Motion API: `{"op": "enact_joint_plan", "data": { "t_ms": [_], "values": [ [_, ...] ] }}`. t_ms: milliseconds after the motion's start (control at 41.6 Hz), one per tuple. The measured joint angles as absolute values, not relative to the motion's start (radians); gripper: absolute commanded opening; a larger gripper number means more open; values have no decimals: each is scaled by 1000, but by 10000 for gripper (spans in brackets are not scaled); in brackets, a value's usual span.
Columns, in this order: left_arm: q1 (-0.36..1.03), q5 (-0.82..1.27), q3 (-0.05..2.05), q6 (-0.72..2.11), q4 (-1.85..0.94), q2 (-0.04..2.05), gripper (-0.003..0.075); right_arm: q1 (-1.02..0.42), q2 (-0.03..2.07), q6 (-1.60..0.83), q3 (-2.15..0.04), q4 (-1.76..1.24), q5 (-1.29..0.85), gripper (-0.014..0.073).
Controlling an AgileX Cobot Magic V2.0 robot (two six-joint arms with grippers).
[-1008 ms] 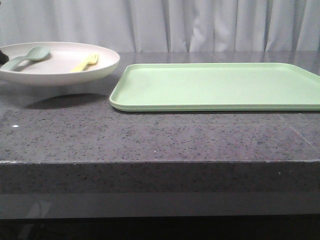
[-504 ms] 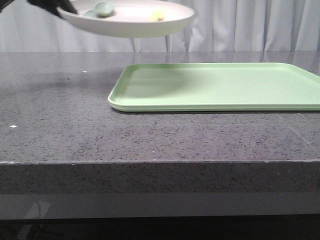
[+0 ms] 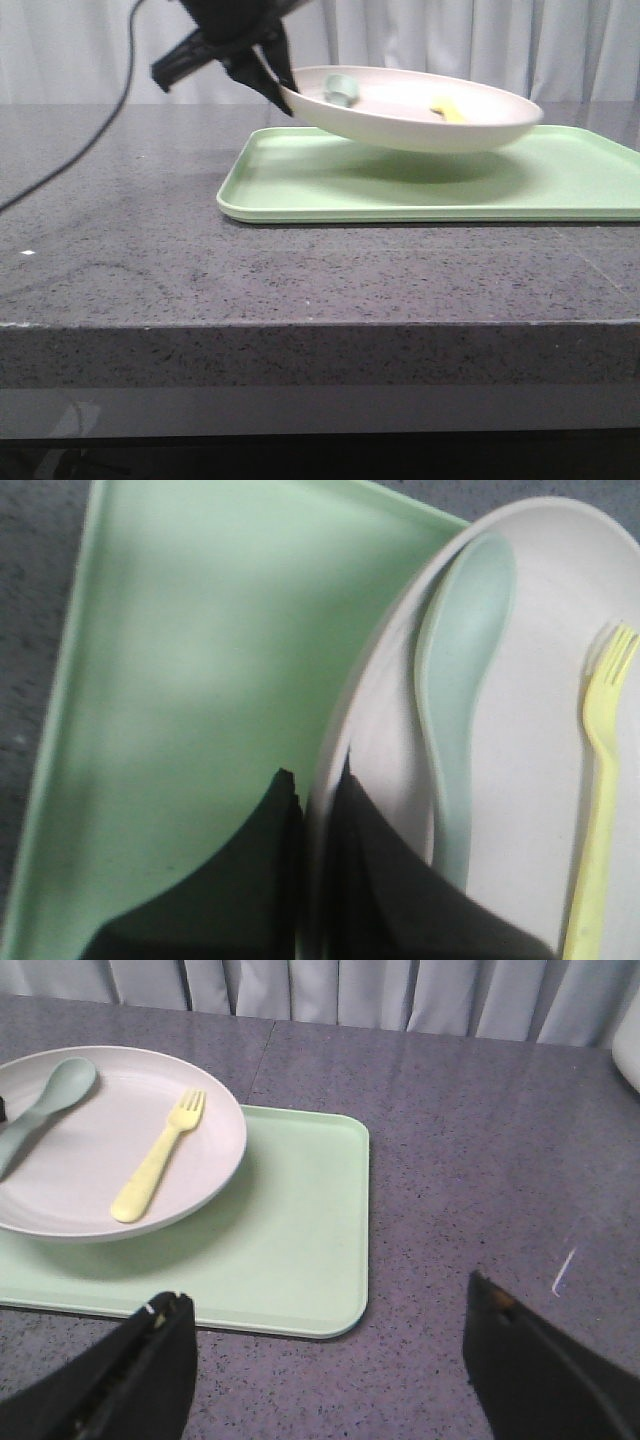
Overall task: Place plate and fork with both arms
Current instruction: 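Carry the plate over the green tray and lower it down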
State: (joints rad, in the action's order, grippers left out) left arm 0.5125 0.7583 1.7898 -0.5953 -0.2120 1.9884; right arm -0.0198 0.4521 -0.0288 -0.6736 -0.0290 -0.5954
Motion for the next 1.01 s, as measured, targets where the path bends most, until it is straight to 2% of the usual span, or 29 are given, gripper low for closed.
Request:
{"op": "enact_joint_plan", "data": {
  "t_ms": [240,600,672,912,1008],
  "values": [
    [580,674,1790,-708,-184,2039,-20,-20,452,-29,-674,-29,-595,573],
    [585,693,1790,-720,-182,2082,-13,-20,452,-29,-674,-29,-595,573],
    [586,693,1792,-720,-182,2084,22,-20,452,-29,-674,-29,-595,573],
    [601,700,1792,-722,-165,2086,251,-20,452,-29,-674,-29,-595,573],
    [601,700,1792,-717,-165,2086,273,-20,452,-29,-674,-29,-595,573]
  ]
}}
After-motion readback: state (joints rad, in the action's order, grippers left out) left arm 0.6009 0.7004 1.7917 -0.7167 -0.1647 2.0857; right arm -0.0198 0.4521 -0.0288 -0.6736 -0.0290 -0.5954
